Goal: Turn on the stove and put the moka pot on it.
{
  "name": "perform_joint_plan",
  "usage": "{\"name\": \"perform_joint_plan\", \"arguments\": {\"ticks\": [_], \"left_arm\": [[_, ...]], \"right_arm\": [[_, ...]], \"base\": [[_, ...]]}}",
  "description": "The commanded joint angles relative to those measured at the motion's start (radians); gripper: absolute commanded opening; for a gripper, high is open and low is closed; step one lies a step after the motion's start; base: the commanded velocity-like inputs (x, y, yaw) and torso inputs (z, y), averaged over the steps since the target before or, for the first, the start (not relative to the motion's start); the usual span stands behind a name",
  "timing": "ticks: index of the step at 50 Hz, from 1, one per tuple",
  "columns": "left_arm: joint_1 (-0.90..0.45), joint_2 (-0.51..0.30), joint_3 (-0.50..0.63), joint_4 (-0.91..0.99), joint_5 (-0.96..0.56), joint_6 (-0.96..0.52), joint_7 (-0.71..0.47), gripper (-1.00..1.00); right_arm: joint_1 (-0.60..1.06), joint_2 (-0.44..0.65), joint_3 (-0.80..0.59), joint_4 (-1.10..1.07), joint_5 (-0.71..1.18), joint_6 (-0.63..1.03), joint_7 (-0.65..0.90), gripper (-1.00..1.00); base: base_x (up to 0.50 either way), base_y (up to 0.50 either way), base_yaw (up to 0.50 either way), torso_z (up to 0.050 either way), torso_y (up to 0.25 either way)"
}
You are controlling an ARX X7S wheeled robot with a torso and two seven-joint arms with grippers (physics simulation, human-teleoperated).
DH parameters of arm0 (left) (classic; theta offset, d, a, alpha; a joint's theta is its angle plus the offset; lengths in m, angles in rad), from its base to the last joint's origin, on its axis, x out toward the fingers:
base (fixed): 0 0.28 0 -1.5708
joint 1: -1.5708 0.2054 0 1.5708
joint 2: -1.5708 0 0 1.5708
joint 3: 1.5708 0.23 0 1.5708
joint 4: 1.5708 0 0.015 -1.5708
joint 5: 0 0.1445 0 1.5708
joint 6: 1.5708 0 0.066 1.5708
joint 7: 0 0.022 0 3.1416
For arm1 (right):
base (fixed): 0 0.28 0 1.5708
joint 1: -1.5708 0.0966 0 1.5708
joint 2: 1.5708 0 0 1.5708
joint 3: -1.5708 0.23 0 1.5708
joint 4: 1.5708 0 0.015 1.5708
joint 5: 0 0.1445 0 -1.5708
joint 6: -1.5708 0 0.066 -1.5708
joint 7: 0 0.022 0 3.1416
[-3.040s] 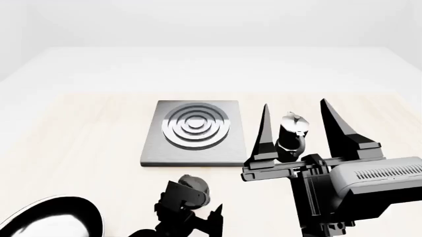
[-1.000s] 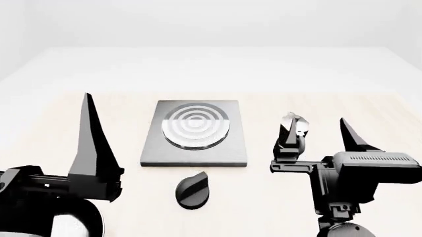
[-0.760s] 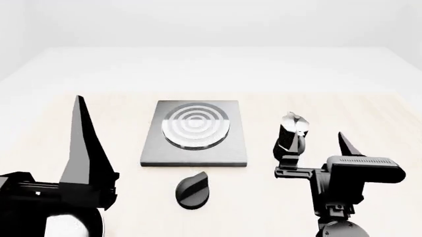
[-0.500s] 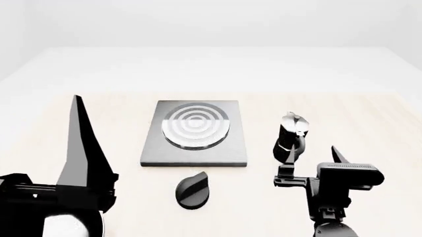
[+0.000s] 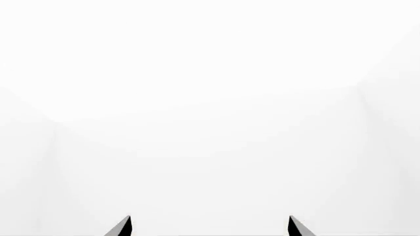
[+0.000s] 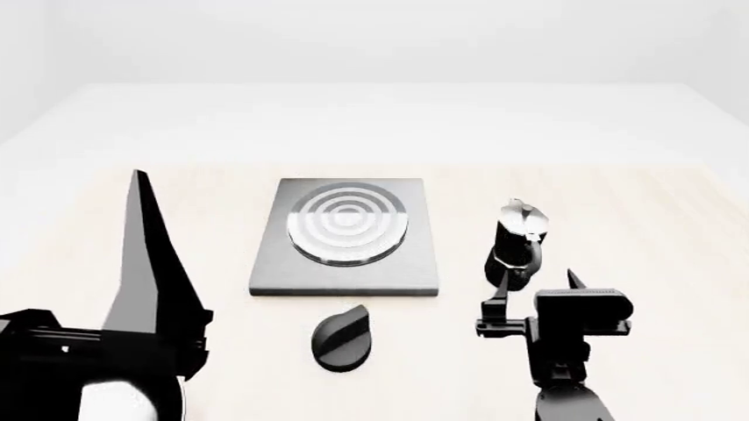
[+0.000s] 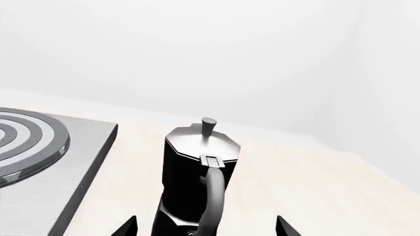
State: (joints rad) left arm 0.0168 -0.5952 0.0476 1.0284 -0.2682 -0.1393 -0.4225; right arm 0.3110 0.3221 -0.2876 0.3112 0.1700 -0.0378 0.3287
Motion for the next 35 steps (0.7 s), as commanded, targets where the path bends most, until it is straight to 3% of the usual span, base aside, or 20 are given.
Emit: {"name": "perform_joint_plan", "arguments": {"ticks": [1, 20, 24, 26, 29, 35], "left_arm": [[0.008, -0.012, 0.016, -0.012, 0.004, 0.019, -0.011, 1.0], [0.005, -0.018, 0.03, -0.021, -0.006, 0.029, -0.016, 1.0], [0.012, -0.021, 0.028, -0.019, -0.006, 0.035, -0.018, 1.0], [0.019, -0.021, 0.027, -0.023, -0.006, 0.043, -0.019, 1.0], [0.019, -0.022, 0.029, -0.022, -0.004, 0.043, -0.021, 1.0], [0.014, -0.026, 0.031, -0.022, -0.007, 0.041, -0.025, 1.0]], "right_arm": [[0.071, -0.025, -0.034, 0.136, -0.048, -0.071, -0.008, 1.0], [0.182, -0.072, -0.013, 0.431, -0.006, -0.222, -0.065, 1.0], [0.18, -0.066, -0.004, 0.401, 0.013, -0.174, -0.064, 1.0], [0.204, -0.086, 0.001, 0.522, 0.012, -0.261, -0.074, 1.0], [0.194, -0.071, 0.008, 0.44, 0.032, -0.192, -0.073, 1.0], [0.212, -0.08, 0.018, 0.486, 0.051, -0.208, -0.088, 1.0]], "base": [[0.0, 0.0, 0.0, 0.0, 0.0], [0.0, 0.0, 0.0, 0.0, 0.0], [0.0, 0.0, 0.0, 0.0, 0.0], [0.0, 0.0, 0.0, 0.0, 0.0], [0.0, 0.0, 0.0, 0.0, 0.0], [0.0, 0.0, 0.0, 0.0, 0.0]]}}
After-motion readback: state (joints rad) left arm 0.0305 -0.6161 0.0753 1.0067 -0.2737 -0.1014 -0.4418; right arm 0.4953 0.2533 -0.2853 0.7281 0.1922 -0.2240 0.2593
